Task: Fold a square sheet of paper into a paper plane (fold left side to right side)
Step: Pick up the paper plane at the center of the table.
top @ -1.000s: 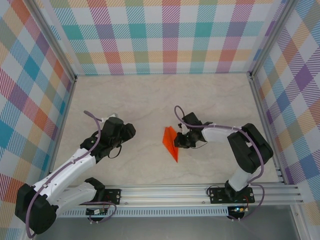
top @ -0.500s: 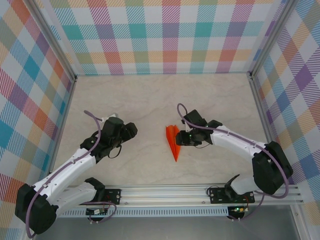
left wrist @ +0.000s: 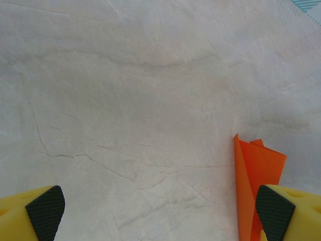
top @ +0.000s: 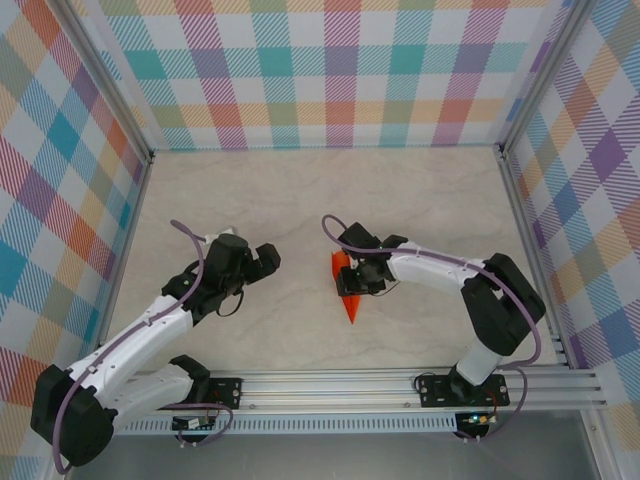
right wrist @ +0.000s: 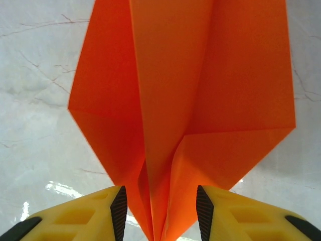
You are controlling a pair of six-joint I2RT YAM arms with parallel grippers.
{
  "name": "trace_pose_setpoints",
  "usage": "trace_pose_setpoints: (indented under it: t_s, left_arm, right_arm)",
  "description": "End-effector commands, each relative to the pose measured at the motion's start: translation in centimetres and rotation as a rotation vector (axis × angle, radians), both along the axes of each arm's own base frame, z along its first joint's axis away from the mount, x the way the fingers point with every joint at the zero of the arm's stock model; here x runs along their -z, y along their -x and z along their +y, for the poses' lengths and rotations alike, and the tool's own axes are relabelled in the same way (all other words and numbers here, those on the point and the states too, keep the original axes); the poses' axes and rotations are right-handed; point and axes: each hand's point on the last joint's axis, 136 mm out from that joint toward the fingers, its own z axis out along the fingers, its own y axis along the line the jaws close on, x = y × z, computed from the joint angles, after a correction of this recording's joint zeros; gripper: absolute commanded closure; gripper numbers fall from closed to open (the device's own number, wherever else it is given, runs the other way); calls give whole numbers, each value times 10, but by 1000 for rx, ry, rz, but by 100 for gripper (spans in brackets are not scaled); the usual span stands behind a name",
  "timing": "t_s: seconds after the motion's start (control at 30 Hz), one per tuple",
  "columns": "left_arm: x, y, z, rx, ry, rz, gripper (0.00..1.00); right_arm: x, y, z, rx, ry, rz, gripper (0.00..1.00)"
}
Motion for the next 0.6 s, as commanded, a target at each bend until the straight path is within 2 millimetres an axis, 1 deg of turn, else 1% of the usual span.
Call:
trace_pose_setpoints:
  t_s: [0.0,0.2,0.3,0.37,0.43,0.47,0.57]
  left_arm:
    - [1,-2,0,15,-22,3,0]
    - [4,-2,1,12,-32,12,0]
    - [4,-1,2,14,-36,14,0]
    - [2,-1,1,20,-36,11,0]
    - [1,1,1,34,-40,10,0]
    - [0,1,0,45,-42,10,0]
    - [-1,4,-3,76,-43,19,0]
  right_arm:
    - [2,0,5,-7,16,10,59]
    - [18,0,10,-14,46,39,64]
    - [26,-1,10,-11,75,51,71]
    - [27,-3,8,-3,92,50,77]
    - [21,-9,6,7,99,38,84]
    - [16,-12,5,11,93,30,86]
    - [-1,-28,2,24,87,9,87]
